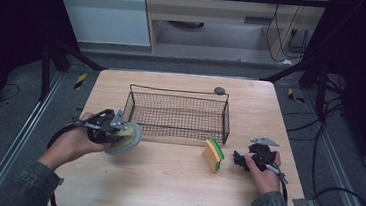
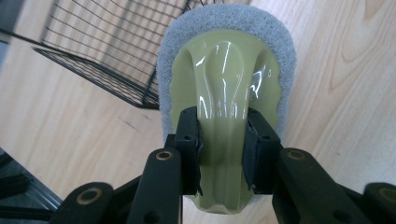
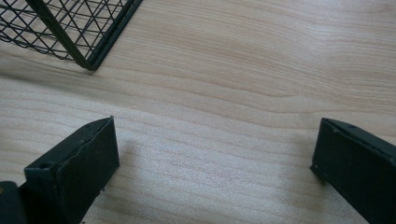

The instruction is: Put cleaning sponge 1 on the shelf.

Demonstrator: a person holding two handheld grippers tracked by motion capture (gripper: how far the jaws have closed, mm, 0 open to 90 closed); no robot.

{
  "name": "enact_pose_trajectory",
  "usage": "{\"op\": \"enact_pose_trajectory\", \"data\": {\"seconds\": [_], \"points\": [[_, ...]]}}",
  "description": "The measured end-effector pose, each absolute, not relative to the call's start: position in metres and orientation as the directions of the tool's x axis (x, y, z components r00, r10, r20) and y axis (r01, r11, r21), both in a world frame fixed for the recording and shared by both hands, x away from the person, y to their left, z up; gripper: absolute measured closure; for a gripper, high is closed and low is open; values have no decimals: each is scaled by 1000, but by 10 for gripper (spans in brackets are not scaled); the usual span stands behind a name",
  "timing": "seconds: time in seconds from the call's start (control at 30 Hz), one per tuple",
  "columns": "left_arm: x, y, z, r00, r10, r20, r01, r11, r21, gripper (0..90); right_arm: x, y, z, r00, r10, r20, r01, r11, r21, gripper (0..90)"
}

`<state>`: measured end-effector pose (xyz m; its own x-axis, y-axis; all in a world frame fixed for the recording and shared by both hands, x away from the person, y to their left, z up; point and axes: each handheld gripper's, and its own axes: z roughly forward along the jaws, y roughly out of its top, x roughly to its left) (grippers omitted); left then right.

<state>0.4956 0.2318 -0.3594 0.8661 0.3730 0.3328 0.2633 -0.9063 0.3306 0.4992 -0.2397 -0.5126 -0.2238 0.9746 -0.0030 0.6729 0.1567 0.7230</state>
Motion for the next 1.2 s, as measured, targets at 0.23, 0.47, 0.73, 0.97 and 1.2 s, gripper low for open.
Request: {"op": "enact_pose_trajectory", "data": {"seconds": [0.23,0.47,0.73,0.97,1.2], "points": [[506,226,-341,852,346,394,230,-922,312,701,499,-240,-513,-226,974,-3,673,159,723,6],[512,223,-329,838,340,427,217,-925,311,701,500,-241,-513,-234,972,-4,670,164,724,6],[527,223,-315,834,329,442,197,-927,318,701,501,-243,-513,-263,965,-1,664,182,725,5],[547,219,-308,847,293,443,153,-933,325,701,500,-243,-513,-267,964,-2,664,185,725,6],[570,204,-305,857,215,469,76,-951,298,701,500,-243,-513,-294,956,-5,656,205,726,13]]}}
